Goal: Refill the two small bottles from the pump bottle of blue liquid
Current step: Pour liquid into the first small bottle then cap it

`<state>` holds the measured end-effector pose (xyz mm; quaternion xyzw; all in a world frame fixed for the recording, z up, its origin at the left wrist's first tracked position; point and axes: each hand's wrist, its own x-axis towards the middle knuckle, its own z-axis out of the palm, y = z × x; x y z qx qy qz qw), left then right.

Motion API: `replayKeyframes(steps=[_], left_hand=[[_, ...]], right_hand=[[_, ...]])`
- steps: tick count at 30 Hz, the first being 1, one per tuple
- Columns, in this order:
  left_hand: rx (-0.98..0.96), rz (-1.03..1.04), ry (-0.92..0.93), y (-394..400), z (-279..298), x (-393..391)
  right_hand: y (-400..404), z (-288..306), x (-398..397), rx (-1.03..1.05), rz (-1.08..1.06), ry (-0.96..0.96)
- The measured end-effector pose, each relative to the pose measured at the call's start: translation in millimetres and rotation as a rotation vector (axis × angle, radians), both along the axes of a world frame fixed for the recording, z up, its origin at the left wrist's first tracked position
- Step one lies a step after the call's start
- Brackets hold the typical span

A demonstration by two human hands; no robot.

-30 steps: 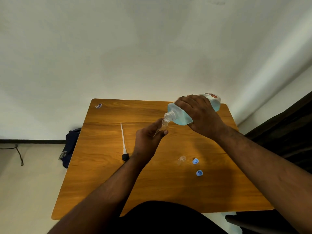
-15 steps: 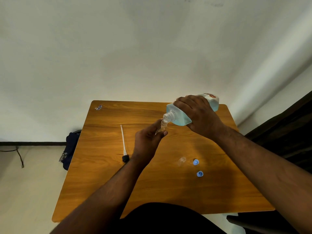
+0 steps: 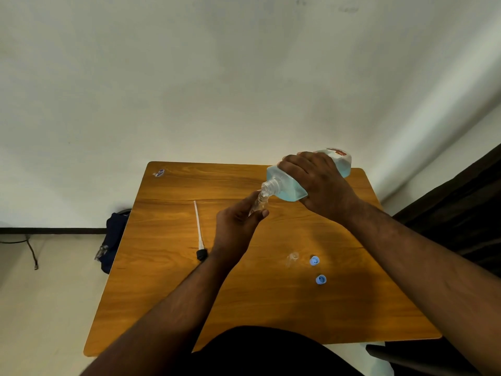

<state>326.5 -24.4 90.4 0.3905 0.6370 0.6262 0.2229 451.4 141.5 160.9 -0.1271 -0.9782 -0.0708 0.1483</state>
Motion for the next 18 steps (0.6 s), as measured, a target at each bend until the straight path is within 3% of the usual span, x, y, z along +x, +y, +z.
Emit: replayKeyframes(steps=[18], left_hand=[[-0.016,-0.006,0.021,-3.1,-0.2,-2.8]], right_hand=[[-2.1,2.0,-0.5,0.006,0.017,0.017]])
